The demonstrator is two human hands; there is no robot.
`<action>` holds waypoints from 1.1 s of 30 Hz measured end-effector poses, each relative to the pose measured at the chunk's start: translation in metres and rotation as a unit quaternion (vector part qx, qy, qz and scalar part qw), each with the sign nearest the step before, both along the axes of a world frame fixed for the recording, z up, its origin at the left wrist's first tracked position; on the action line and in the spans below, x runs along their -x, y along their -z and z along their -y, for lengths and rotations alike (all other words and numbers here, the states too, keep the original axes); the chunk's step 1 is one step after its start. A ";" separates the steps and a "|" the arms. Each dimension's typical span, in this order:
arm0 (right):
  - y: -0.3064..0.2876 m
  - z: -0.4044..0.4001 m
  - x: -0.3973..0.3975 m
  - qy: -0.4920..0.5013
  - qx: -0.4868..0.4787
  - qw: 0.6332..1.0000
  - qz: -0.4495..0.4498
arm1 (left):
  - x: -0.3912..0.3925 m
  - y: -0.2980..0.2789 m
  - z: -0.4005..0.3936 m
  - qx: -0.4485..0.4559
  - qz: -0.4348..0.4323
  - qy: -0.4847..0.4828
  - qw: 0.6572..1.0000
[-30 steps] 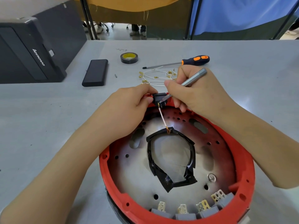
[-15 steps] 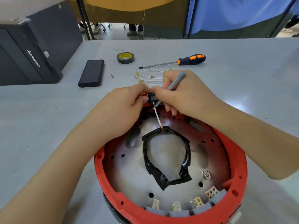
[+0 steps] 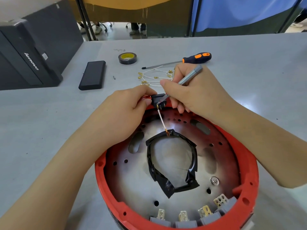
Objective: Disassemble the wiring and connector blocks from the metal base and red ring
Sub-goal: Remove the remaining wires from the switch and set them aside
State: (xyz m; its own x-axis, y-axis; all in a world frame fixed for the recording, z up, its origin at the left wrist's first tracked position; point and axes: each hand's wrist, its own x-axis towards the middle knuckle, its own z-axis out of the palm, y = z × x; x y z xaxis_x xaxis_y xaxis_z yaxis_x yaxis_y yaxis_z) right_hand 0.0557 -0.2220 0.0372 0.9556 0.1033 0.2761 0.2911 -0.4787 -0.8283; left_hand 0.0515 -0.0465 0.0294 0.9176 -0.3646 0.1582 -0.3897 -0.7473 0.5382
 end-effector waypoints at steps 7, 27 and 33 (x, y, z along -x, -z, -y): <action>0.000 -0.002 0.000 -0.002 0.037 0.999 -0.011 | 0.001 -0.001 0.001 0.004 0.001 -0.002 1.000; 0.001 -0.003 0.002 -0.006 -0.005 1.000 0.011 | 0.002 -0.001 0.001 0.005 -0.003 -0.004 1.000; 0.003 -0.005 0.004 -0.010 0.041 0.999 0.005 | 0.001 0.000 0.002 0.006 0.001 -0.004 1.000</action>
State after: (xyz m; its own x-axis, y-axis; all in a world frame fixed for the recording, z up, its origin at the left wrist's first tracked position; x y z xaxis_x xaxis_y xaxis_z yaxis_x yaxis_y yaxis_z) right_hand 0.0517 -0.2171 0.0346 0.9502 0.1458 0.2754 0.3097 -0.5386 -0.7836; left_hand 0.0506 -0.0481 0.0298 0.9204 -0.3551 0.1638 -0.3844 -0.7444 0.5460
